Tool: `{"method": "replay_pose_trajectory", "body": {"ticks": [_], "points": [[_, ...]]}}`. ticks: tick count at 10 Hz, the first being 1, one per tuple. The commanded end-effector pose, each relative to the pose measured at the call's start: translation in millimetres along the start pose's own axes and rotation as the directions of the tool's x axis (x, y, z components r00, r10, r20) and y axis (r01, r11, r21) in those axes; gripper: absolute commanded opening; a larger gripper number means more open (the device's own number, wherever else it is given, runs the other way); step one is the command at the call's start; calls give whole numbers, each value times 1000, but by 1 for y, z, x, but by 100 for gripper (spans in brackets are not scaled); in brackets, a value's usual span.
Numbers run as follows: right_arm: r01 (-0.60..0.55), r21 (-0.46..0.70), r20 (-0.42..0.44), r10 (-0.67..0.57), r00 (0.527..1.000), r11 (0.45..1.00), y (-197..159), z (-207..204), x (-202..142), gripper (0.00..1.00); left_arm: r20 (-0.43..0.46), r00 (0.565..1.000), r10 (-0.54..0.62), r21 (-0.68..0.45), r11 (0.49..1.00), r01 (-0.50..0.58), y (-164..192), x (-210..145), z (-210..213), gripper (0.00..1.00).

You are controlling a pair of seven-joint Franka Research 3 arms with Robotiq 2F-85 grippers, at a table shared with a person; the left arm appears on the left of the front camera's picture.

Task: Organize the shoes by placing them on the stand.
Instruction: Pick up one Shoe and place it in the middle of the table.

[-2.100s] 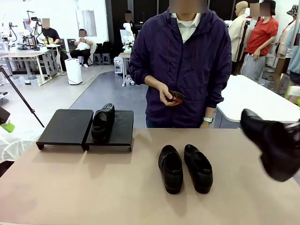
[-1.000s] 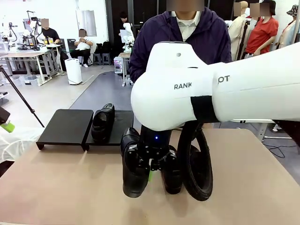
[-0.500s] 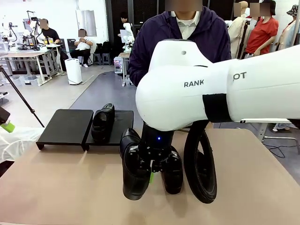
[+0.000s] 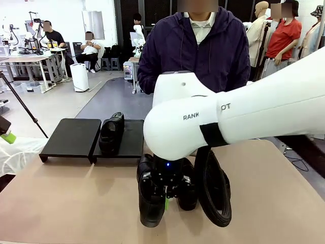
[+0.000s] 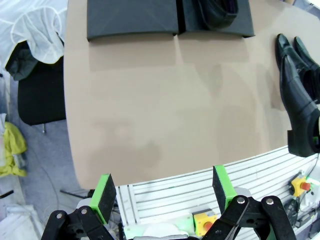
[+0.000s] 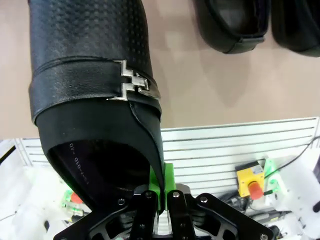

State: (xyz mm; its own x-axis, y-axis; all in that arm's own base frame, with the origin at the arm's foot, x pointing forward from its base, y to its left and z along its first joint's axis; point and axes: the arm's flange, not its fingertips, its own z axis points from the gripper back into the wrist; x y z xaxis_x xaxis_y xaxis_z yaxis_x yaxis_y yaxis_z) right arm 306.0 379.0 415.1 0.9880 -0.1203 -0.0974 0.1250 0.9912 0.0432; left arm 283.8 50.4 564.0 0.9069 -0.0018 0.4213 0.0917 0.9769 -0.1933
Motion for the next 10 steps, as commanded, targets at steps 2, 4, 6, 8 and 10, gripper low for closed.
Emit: {"method": "replay_pose_trajectory", "body": {"ticks": [2,4,6,8,10], "points": [[39,-12,-25,-40,999,999,21,-22,18,0,-8,1000,-3,11,1000,3,3,-2,0,100],[37,3,-19,-37,999,999,25,-34,28,0,-8,1000,-3,11,1000,3,3,-2,0,100],[42,5,-25,-42,999,999,29,-38,33,0,-8,1000,-3,11,1000,3,3,-2,0,100],[39,1,-32,-39,999,999,32,-39,36,0,-8,1000,-3,11,1000,3,3,-2,0,100],[34,-8,-37,-35,999,999,34,-39,37,7,-8,1000,-3,11,1000,3,3,-2,0,100]]}}
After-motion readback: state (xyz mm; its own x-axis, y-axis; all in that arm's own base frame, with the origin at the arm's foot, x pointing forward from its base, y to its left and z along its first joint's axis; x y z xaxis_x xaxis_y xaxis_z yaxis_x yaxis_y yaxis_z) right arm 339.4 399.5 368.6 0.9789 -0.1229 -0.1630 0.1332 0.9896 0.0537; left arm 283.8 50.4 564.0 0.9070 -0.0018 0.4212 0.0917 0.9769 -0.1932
